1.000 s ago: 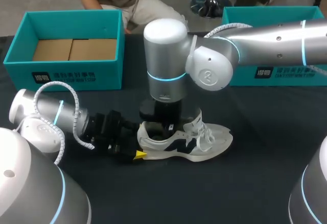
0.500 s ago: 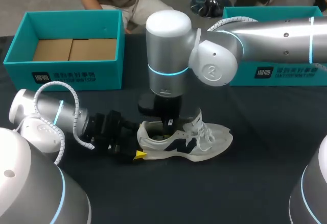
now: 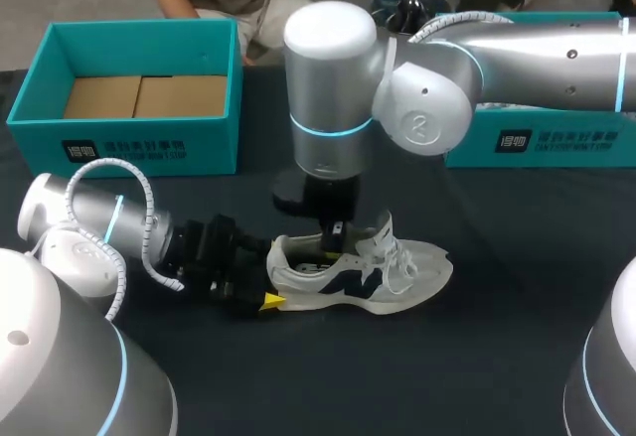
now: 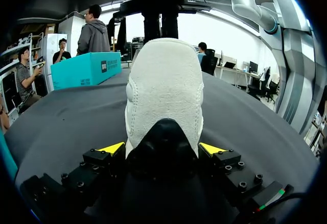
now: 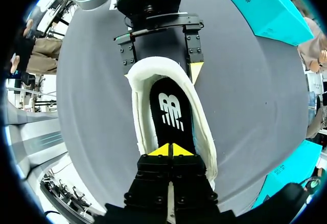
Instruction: Take the shoe out of the shoebox, open the shoe tongue, remove and reinsert the insole, then place the shoe into the shoebox
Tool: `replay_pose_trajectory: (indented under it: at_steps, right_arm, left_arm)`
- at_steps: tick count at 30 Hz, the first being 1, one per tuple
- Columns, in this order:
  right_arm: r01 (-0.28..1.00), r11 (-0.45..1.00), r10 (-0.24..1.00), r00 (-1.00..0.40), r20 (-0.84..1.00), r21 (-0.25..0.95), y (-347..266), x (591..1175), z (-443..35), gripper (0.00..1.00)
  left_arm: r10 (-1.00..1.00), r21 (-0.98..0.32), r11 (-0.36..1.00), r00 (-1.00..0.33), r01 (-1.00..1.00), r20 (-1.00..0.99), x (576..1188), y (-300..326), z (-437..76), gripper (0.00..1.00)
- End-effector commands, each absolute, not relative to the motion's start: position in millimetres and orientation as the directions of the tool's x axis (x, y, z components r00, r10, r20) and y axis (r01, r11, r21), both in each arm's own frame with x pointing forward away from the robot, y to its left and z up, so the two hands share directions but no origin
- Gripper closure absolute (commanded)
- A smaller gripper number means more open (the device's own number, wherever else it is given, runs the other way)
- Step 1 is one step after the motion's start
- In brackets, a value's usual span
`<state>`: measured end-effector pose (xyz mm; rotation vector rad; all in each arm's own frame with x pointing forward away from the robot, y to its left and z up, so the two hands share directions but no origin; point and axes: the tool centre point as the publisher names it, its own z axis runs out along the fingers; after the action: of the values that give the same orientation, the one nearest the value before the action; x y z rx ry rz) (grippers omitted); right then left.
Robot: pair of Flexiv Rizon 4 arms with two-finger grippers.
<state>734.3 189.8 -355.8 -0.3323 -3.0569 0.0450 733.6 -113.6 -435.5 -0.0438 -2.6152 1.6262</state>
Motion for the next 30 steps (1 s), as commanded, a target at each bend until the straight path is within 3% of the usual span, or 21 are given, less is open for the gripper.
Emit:
replay_pose_trajectory:
  at_steps: [1, 13, 15, 20, 22, 30]
  right_arm:
    - [0.215, 0.976, 0.217, -0.973, 0.075, -0.029, 191, 741, -367, 1.0]
    - [0.217, 0.975, 0.22, -0.969, 0.113, -0.035, 194, 756, -388, 1.0]
    - [0.218, 0.975, 0.22, -0.968, 0.117, -0.035, 194, 757, -390, 0.81]
    - [0.221, 0.975, 0.223, -0.967, 0.124, -0.033, 192, 757, -392, 0.69]
    - [0.223, 0.974, 0.225, -0.966, 0.125, -0.031, 191, 756, -392, 0.6]
    - [0.226, 0.974, 0.228, -0.966, 0.124, -0.031, 190, 753, -391, 0.59]
  left_arm:
    - [0.058, -0.895, 0.445, -0.998, -0.009, 0.038, 733, -115, -441, 1.0]
    - [0.058, -0.895, 0.445, -0.998, -0.009, 0.038, 733, -115, -441, 1.0]
    - [0.058, -0.895, 0.445, -0.998, -0.009, 0.038, 733, -115, -441, 1.0]
    - [0.058, -0.895, 0.445, -0.998, -0.009, 0.038, 733, -115, -441, 1.0]
    - [0.058, -0.895, 0.445, -0.998, -0.009, 0.038, 733, -115, -441, 1.0]
    - [0.058, -0.895, 0.445, -0.998, -0.009, 0.038, 733, -115, -441, 1.0]
